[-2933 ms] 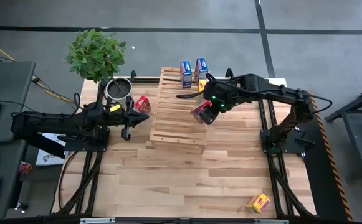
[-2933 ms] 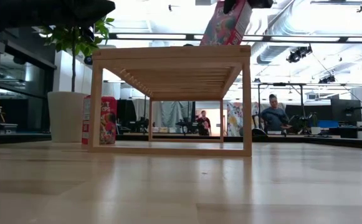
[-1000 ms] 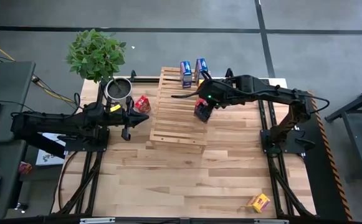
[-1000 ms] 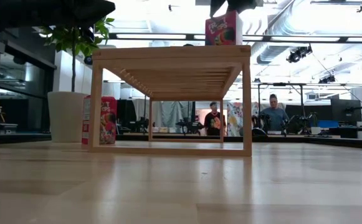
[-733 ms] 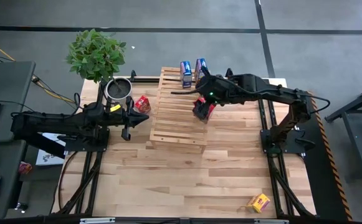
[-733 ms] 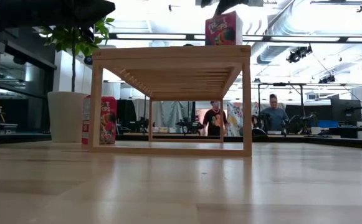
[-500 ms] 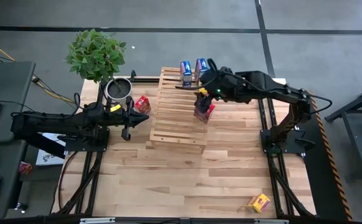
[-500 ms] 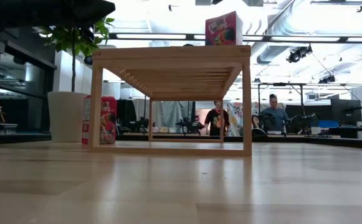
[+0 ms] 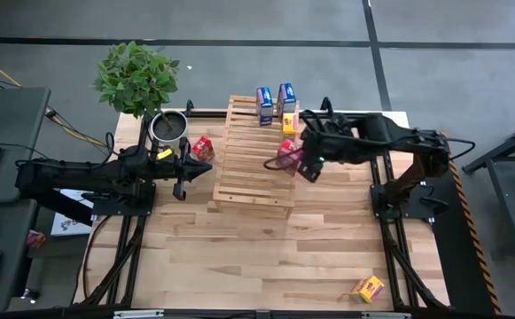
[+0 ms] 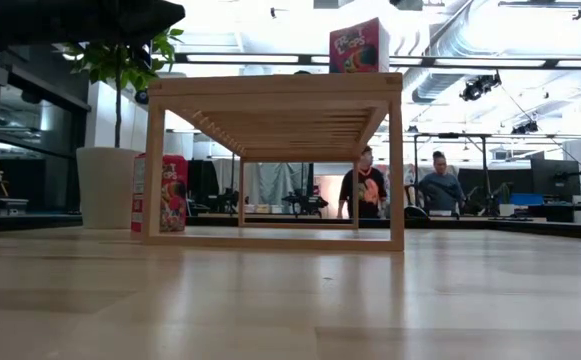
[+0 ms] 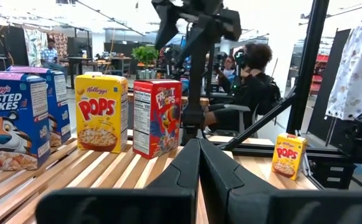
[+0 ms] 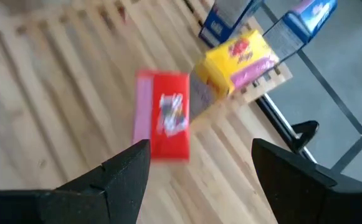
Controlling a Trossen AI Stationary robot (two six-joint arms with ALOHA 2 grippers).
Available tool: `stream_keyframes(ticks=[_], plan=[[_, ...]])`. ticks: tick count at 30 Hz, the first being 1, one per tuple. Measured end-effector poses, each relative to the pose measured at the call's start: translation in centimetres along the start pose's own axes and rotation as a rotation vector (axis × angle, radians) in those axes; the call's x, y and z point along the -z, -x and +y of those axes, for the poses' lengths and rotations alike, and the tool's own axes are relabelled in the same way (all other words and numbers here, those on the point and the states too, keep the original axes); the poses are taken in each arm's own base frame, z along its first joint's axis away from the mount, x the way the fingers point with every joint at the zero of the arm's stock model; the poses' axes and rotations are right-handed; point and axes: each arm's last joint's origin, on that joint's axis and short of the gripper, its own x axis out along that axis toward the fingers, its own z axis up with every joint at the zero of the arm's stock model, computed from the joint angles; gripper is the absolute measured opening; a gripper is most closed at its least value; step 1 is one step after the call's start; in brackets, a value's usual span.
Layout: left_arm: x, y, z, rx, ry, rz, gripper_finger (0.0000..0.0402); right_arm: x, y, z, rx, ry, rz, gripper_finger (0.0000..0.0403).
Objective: Stack cereal on shelf
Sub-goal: Put the bottom red cereal box on the shelf
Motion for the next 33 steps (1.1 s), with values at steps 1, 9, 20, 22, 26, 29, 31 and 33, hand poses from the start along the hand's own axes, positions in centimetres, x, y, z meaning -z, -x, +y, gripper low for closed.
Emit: stream_keyframes(ticks=[1, 9, 20, 22, 26, 29, 31, 33], plan=[[0.0, 0.0, 0.0, 0.0, 0.0, 0.0, 0.0, 0.1, 0.3, 0.1, -0.001, -0.014, -0.012, 0.0272], [0.1, 0.0, 0.0, -0.001, 0.004, 0.013, 0.0, 4.3, -0.1, -0.1, 0.093, -0.046, 0.009, 0.0193], [-0.1, 0.0, 0.0, 0.0, 0.002, -0.008, 0.0, 13.8, -8.3, -0.4, 0.239, -0.337, -0.216, 0.0023], [-0.1, 0.0, 0.0, 0.0, 0.002, -0.008, 0.0, 14.6, -10.0, 0.2, 0.207, -0.388, -0.307, 0.0012], [-0.1, 0.0, 0.0, 0.0, 0.003, -0.007, 0.0, 15.3, -13.0, 0.7, 0.204, -0.418, -0.417, 0.0006], [-0.1, 0.0, 0.0, 0.001, 0.003, -0.007, 0.0, 15.3, -14.4, 0.4, 0.209, -0.453, -0.474, 0.0002], [-0.1, 0.0, 0.0, 0.0, 0.001, -0.008, 0.0, 15.1, -15.1, 0.2, 0.202, -0.457, -0.503, 0.0002], [-0.1, 0.0, 0.0, 0.0, 0.001, -0.007, 0.0, 14.6, -15.3, 0.1, 0.161, -0.449, -0.522, 0.0001]])
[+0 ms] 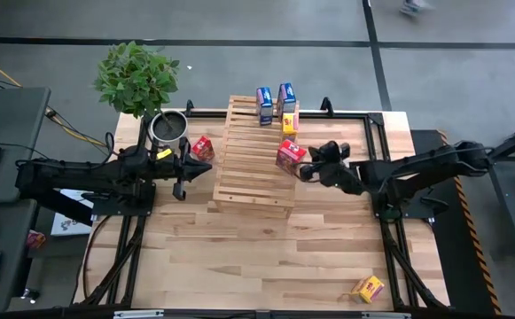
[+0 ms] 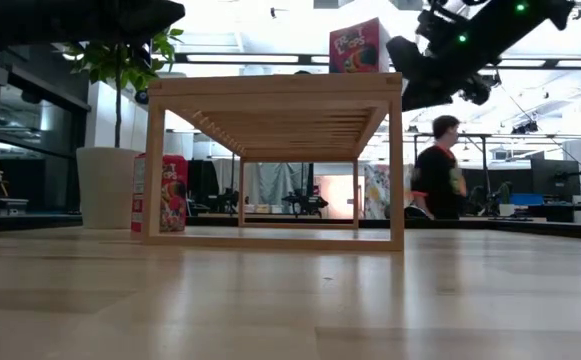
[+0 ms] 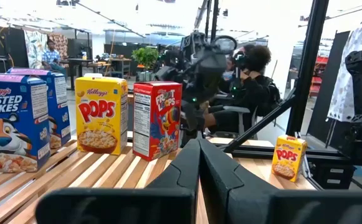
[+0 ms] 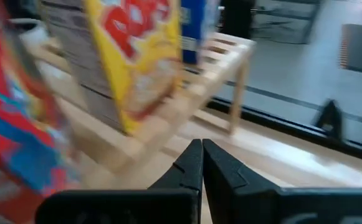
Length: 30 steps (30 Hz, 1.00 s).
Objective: Stack cereal on shelf
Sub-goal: Put the bottom red cereal box on the shelf
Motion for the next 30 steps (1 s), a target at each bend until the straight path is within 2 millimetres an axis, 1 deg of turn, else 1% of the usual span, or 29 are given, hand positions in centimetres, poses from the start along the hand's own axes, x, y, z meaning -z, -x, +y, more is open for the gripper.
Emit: stream_keyframes(ticks=[3, 8, 14, 30], plan=[[0.0, 0.0, 0.0, 0.0, 0.0, 0.0, 0.0, -0.5, -0.3, 0.4, -0.088, 0.027, 0.004, 0.0001], [0.0, 0.0, 0.0, 0.0, 0.0, 0.0, 0.0, -1.2, -0.1, 1.1, -0.206, 0.07, 0.015, 0.0], [0.0, 0.0, 0.0, 0.0, 0.001, 0.001, 0.0, -1.1, 0.1, 1.4, -0.295, 0.085, 0.06, 0.0], [0.0, 0.0, 0.0, 0.0, 0.002, 0.002, 0.0, -0.2, 2.1, 2.7, -0.399, 0.068, 0.085, 0.0]])
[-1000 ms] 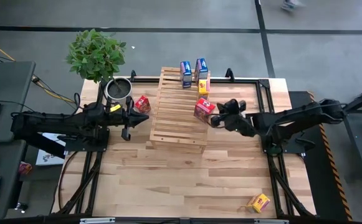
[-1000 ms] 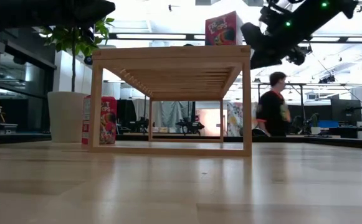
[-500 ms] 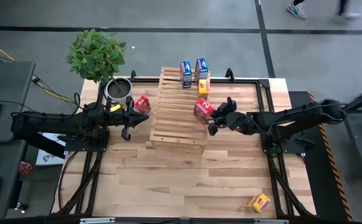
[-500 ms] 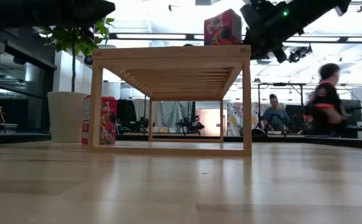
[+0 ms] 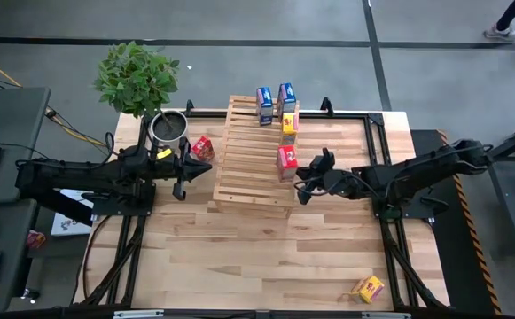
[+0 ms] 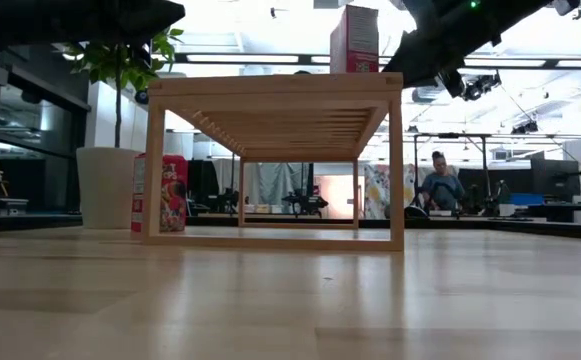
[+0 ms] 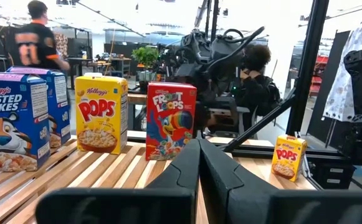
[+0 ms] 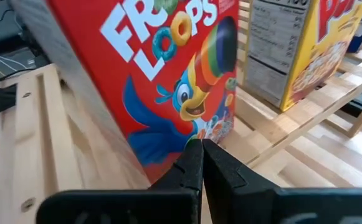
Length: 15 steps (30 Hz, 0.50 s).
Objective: Stack cereal on shelf
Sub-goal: Put the bottom red cereal box on the shelf
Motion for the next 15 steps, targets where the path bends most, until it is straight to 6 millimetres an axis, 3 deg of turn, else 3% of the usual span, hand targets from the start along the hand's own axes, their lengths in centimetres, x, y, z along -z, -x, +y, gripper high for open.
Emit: stream_keyframes(ticks=[15], plan=[[0.0, 0.0, 0.0, 0.0, 0.0, 0.0, 0.0, 0.02, 0.32, 0.48, -0.018, -0.027, -0.015, 0.0]])
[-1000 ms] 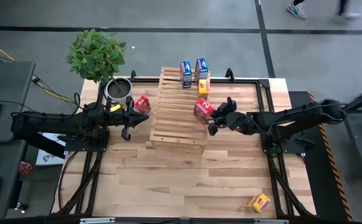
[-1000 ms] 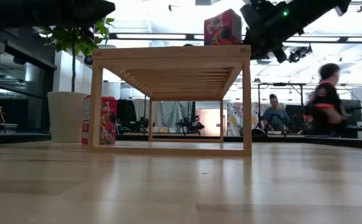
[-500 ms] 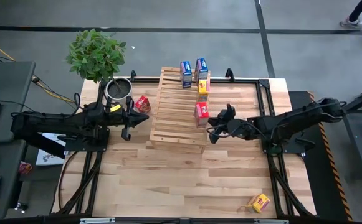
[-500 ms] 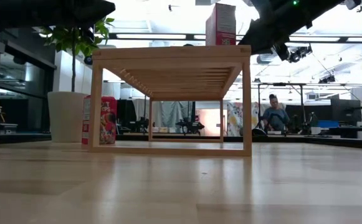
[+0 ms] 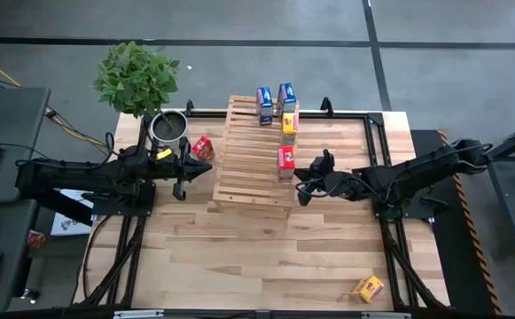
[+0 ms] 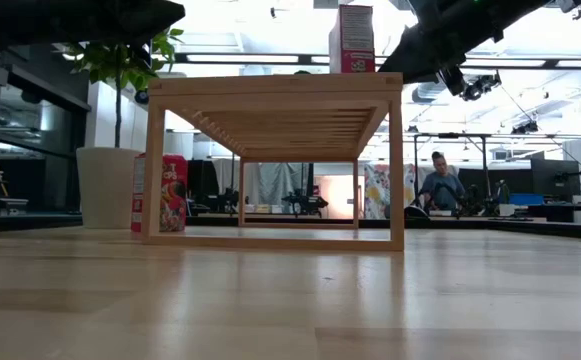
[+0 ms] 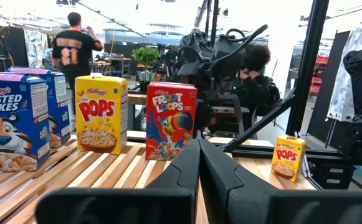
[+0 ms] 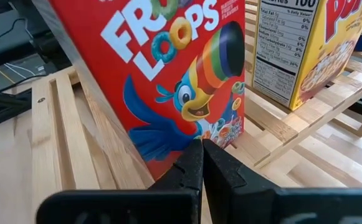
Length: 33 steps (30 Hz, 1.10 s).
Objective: Stack cereal on shelf
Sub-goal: Put the bottom red cereal box on the shelf, then put the red cereal box on the shelf aligned with the other red cereal box
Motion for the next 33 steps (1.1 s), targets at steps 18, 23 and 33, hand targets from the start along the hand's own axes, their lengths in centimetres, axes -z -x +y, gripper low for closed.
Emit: stream_keyframes(ticks=[18, 23, 33], plan=[[0.1, 0.0, 0.0, -0.001, 0.001, 0.007, 0.0, -0.3, 0.4, -0.2, -0.02, 0.046, 0.003, 0.0], [0.2, 0.2, 0.0, 0.012, 0.002, 0.026, 0.0, -1.3, 2.6, -1.4, -0.026, 0.045, 0.002, 0.0], [0.5, 1.6, 0.5, -0.21, -0.063, 0.103, 0.0012, -1.3, 6.2, -3.6, 0.18, 0.019, -0.053, 0.0]])
